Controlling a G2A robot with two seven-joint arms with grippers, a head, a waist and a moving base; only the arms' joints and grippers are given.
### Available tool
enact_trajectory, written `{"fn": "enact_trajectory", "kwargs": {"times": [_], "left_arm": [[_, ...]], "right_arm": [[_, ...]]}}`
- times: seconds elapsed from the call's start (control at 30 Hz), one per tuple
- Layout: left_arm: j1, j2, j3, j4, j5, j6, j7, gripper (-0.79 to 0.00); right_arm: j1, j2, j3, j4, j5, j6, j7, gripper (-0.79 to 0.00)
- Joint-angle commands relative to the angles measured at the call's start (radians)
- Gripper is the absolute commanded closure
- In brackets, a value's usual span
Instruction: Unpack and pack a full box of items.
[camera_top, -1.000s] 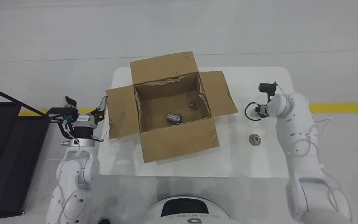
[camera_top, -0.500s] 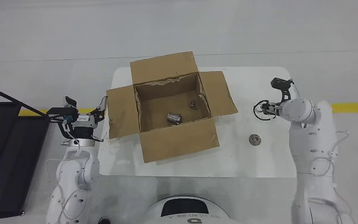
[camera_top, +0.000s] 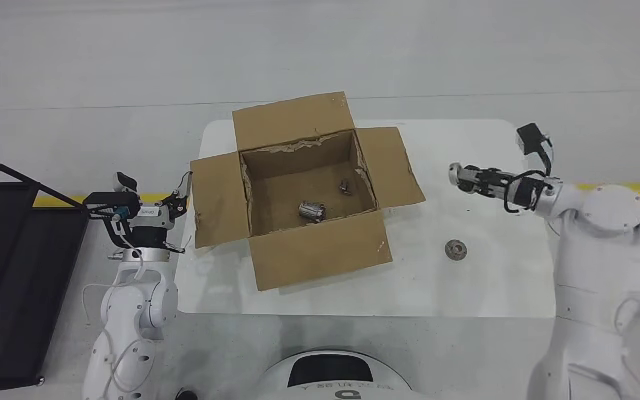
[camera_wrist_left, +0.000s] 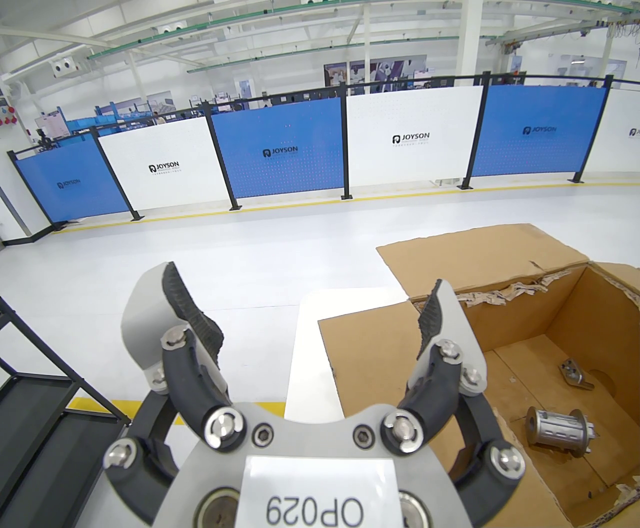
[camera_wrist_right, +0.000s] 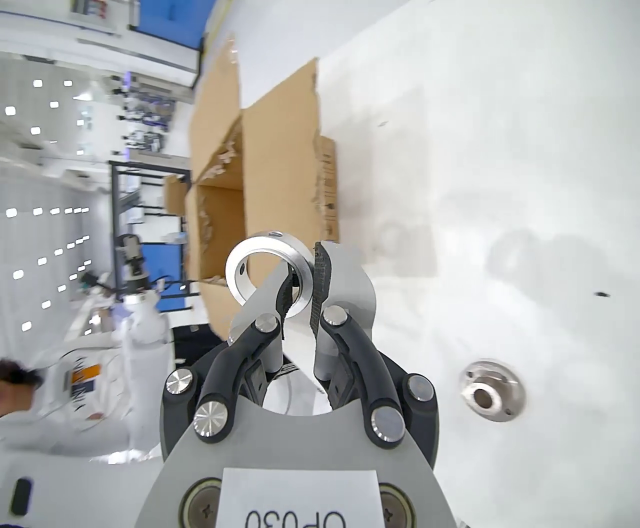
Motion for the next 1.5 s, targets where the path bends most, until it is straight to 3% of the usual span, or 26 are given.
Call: {"fn": "enact_trajectory", "kwargs": {"times": [0.0,0.3,0.37,0.47,0.53,0.67,0.83,1.03,1.17,1.27,1.47], "left_arm": [[0.0,0.0,0.0,0.0,0.0,0.0,0.0,-0.785],[0.0,0.0,0.0,0.0,0.0,0.0,0.0,-0.785],[0.0,0.0,0.0,0.0,0.0,0.0,0.0,-0.785],[0.0,0.0,0.0,0.0,0.0,0.0,0.0,-0.785],[0.0,0.0,0.0,0.0,0.0,0.0,0.0,-0.785],[0.0,0.0,0.0,0.0,0.0,0.0,0.0,-0.785],[0.0,0.0,0.0,0.0,0.0,0.0,0.0,-0.785],[0.0,0.0,0.0,0.0,0.0,0.0,0.0,-0.785],[0.0,0.0,0.0,0.0,0.0,0.0,0.0,-0.785],[0.0,0.0,0.0,0.0,0.0,0.0,0.0,-0.785],[0.0,0.0,0.0,0.0,0.0,0.0,0.0,-0.785]], "right_arm": [[0.005,0.004,0.006,0.012,0.012,0.019,0.003,0.0],[0.004,0.004,0.007,0.006,0.011,0.017,-0.007,0.0],[-0.023,0.006,-0.005,-0.082,-0.025,0.01,-0.062,0.0],[-0.019,0.003,-0.109,-0.196,-0.069,0.037,-0.07,0.0],[0.042,-0.002,-0.209,-0.193,-0.072,0.074,-0.069,0.0],[0.206,-0.021,-0.428,-0.097,-0.044,0.103,-0.033,0.0],[0.375,-0.059,-0.69,0.05,-0.139,0.154,-0.129,0.0],[0.507,-0.122,-0.954,0.215,-0.189,0.147,-0.204,0.0],[0.556,-0.169,-1.091,0.32,-0.184,0.118,-0.242,0.0],[0.585,-0.201,-1.177,0.381,-0.255,0.11,-0.342,0.0],[0.622,-0.256,-1.261,0.514,-0.287,0.108,-0.495,0.0]]}}
